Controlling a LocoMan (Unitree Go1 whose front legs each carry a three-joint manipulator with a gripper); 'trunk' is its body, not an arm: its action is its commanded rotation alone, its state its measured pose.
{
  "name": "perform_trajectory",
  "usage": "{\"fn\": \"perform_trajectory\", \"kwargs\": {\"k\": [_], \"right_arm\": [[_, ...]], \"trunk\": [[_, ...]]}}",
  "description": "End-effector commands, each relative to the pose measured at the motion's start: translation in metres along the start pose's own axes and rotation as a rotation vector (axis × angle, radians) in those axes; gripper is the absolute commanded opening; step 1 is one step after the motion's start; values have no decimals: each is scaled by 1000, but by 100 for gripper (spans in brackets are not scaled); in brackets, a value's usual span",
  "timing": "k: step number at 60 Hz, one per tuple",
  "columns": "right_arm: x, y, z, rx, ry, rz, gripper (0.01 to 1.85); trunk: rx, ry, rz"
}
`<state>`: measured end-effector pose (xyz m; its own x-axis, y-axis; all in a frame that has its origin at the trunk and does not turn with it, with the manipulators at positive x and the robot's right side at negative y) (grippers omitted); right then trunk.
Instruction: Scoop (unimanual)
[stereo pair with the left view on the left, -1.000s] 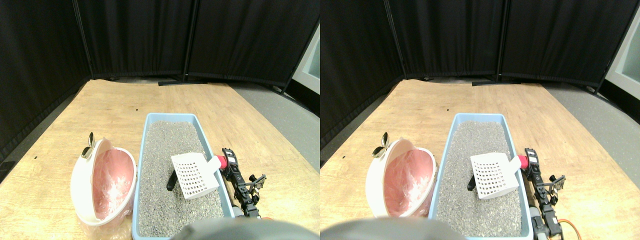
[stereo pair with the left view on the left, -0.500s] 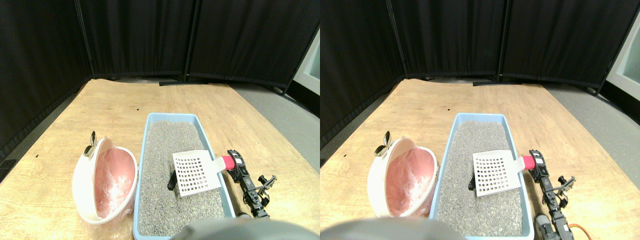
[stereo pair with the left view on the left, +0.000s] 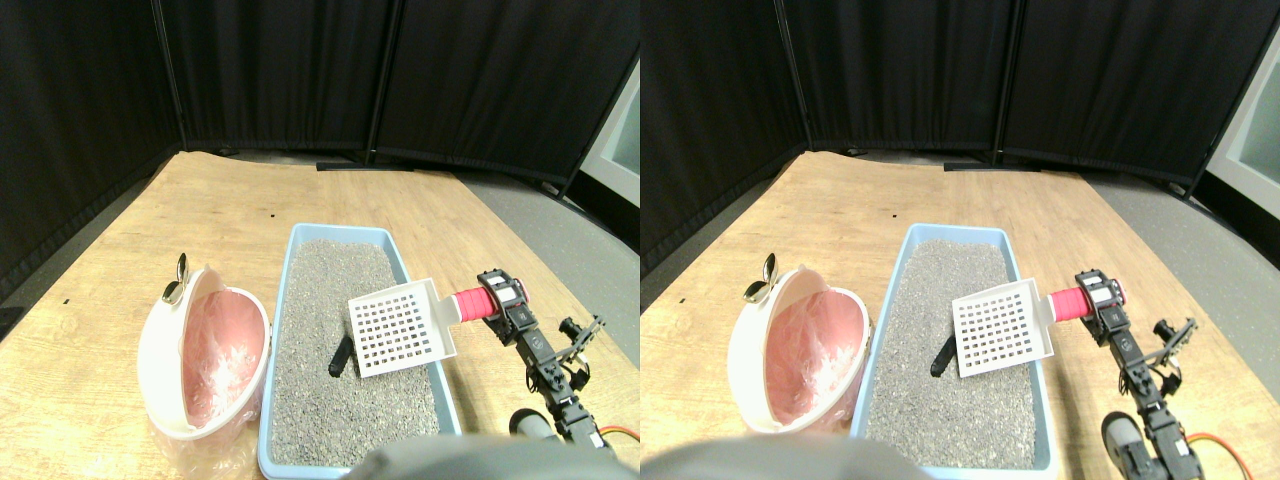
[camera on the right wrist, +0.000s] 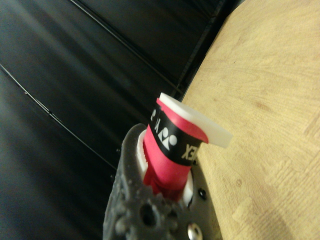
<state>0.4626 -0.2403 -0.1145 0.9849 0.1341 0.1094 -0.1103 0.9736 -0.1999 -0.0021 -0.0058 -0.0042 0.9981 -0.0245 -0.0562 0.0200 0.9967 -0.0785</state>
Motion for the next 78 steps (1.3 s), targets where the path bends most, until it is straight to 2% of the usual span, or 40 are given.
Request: {"fn": "perform_trajectory", "kwargs": {"k": [1, 9, 13, 16, 21, 33, 44, 60, 67, 78], "right_arm": [[7, -2, 32, -20, -69, 25, 8], [11, -4, 40, -69, -52, 14, 16], [15, -6, 44, -120, -18, 24, 16], [17, -7, 44, -133, -29, 65, 15], [24, -7, 46, -152, -3, 87, 12], [35, 5, 49, -231, 97, 114, 6], [43, 12, 48, -274, 120, 138, 6], [47, 20, 46, -282, 130, 178, 6], [48, 21, 47, -297, 135, 198, 6], [46, 16, 60, -335, 145, 183, 6]], "trunk": [[-40, 18, 21], [-61, 22, 36], [-72, 26, 42], [-80, 31, 49], [-91, 38, 58], [-129, 61, 82], [-170, 89, 119], [-201, 101, 151], [-201, 101, 151], [-196, 101, 136]]}}
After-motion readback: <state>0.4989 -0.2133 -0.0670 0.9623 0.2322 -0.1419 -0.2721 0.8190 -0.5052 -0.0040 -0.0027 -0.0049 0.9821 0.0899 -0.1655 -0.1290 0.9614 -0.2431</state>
